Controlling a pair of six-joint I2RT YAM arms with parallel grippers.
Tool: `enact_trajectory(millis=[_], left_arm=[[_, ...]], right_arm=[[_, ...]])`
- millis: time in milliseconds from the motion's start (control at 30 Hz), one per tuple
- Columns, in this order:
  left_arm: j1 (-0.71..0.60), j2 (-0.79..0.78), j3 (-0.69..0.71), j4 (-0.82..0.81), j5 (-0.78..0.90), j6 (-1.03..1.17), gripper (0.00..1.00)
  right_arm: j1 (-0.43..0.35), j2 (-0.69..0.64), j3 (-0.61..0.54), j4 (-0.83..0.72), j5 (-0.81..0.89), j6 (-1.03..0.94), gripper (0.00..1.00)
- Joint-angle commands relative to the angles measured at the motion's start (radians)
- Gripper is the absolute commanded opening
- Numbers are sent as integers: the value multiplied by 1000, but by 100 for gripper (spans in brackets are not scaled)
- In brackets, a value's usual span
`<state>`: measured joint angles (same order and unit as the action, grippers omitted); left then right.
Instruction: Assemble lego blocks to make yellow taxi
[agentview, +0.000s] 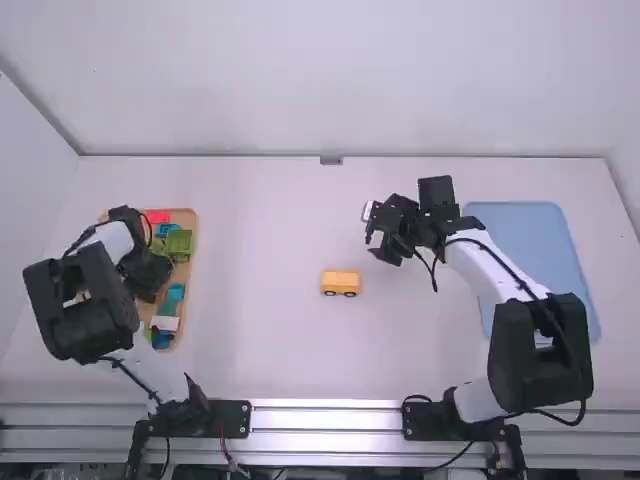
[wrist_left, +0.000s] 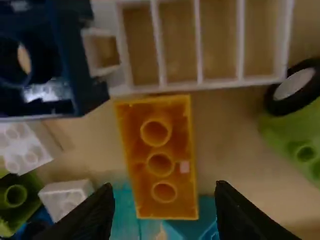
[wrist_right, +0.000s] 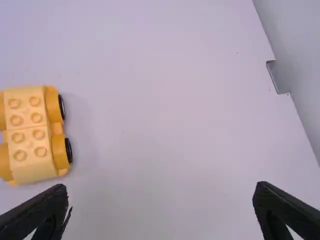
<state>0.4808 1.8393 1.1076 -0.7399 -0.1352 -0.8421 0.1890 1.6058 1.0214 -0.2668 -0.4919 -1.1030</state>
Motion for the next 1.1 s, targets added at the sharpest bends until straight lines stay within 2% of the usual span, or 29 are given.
enact_trajectory(millis=[0, 200, 500, 567, 700, 733, 767, 833, 933, 1067], left_arm=[[6, 5, -6, -5, -5, -6, 53], [-2, 5, -65, 89, -12, -6, 51], [-4, 5, -89, 130, -12, -6, 44], [-4, 5, -98, 154, -9, -6, 40], [-6, 5, -112, 175, -5, -6, 24], [-6, 5, -112, 174, -4, -6, 23], [-2, 5, -105, 163, -5, -6, 17], [4, 5, -96, 151, -4, 2, 14], [8, -1, -47, 100, -3, 43, 3], [2, -45, 39, -6, -5, 48, 2]], right_arm=[[2, -10, 4, 0, -13, 5, 98], [2, -10, 4, -6, -13, 6, 98], [2, -10, 4, -2, -13, 6, 98], [2, -10, 4, -2, -13, 7, 98], [2, -10, 4, -6, -13, 7, 98], [2, -10, 4, -6, -13, 6, 98], [2, -10, 4, -6, -13, 7, 98], [2, -10, 4, -6, -13, 6, 98], [2, -10, 4, -6, -18, 7, 98], [2, -10, 4, -1, -90, 6, 98]])
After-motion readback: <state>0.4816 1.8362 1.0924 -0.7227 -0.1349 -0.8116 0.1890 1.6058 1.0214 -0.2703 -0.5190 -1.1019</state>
